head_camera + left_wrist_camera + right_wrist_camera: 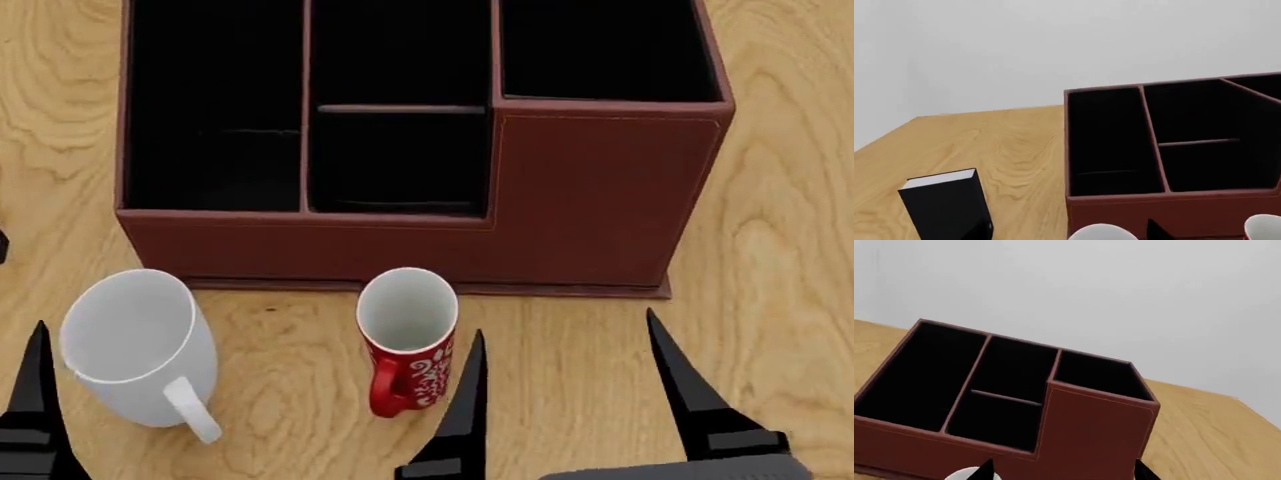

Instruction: Pick up the white mug and place it to the right of the caddy.

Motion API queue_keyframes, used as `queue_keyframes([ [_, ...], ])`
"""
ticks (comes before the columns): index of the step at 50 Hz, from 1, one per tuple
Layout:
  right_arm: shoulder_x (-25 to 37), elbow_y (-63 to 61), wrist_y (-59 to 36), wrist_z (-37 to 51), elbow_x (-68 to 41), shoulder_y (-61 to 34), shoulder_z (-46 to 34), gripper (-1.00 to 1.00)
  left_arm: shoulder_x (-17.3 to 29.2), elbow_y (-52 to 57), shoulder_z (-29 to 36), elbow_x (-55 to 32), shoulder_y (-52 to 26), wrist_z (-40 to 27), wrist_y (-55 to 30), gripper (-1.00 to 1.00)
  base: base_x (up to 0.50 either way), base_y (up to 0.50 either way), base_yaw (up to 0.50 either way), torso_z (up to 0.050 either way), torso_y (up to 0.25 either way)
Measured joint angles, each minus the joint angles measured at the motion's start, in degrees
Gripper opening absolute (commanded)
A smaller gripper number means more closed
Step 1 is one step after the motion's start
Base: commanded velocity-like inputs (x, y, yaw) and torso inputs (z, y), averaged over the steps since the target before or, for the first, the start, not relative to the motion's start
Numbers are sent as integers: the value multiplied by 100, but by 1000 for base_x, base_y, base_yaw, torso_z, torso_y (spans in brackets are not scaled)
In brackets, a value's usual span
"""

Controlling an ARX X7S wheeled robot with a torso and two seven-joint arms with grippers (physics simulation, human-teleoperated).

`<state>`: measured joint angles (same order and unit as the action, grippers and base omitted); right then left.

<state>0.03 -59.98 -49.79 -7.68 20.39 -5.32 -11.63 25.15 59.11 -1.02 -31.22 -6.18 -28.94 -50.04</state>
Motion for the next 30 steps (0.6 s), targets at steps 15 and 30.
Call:
queue_keyframes([
  [15,-1,-1,436,-127,228,663,-1144,100,398,-111,-408,-441,-59,-370,-73,100,0,0,0,0,0],
  [30,-3,-2,-340,-231,857,467,-2813,100,645,-403,-943,-584,113,-461,22,100,0,0,0,0,0],
])
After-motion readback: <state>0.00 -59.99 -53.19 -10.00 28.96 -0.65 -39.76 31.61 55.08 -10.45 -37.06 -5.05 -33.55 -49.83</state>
